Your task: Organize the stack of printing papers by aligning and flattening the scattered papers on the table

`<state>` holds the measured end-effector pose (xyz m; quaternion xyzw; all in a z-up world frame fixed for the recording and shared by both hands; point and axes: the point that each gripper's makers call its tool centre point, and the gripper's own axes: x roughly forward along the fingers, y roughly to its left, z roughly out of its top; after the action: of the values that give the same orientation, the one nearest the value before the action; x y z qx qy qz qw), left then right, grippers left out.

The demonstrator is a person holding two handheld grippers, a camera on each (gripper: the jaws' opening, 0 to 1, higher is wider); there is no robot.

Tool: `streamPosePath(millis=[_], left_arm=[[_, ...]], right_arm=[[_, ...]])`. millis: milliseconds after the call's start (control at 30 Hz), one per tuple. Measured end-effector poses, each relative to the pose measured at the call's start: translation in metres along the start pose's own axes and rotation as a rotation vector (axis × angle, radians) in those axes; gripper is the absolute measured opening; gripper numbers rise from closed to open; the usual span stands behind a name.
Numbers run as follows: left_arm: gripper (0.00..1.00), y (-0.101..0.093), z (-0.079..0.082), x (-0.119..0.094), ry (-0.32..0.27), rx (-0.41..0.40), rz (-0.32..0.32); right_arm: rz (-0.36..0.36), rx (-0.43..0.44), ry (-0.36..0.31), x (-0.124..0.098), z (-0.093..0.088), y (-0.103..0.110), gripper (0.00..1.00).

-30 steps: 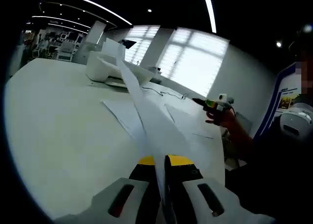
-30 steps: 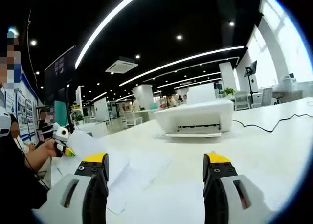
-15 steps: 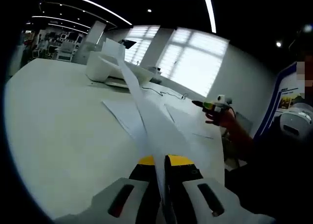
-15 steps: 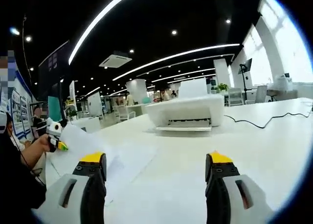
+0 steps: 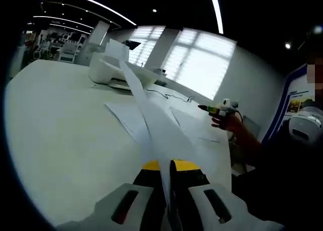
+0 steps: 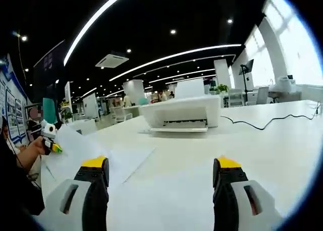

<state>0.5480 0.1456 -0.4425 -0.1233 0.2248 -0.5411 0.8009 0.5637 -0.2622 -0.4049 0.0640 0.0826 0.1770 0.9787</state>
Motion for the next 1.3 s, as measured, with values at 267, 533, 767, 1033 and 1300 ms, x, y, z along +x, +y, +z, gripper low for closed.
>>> streamPosePath(millis=[267, 533, 767, 1033, 1300], left_arm=[[0.07, 0.001, 0.000, 0.002, 0.001, -0.001, -0.003], [0.07, 0.001, 0.000, 0.005, 0.006, 0.000, -0.006], [0.07, 0.000, 0.001, 0.007, 0.010, 0.003, -0.010], [0.07, -0.002, 0.000, 0.007, 0.013, 0.002, -0.007], [0.07, -0.002, -0.001, 0.009, 0.015, 0.001, -0.008]], right_arm=[[-0.072, -0.031, 0.042, -0.004, -0.011, -0.025, 0.85], [-0.139, -0.049, 0.092, -0.009, -0.026, -0.051, 0.87], [-0.204, -0.054, 0.140, -0.015, -0.040, -0.079, 0.89], [-0.262, -0.065, 0.172, -0.023, -0.049, -0.106, 0.90], [-0.303, -0.051, 0.193, -0.030, -0.062, -0.126, 0.90]])
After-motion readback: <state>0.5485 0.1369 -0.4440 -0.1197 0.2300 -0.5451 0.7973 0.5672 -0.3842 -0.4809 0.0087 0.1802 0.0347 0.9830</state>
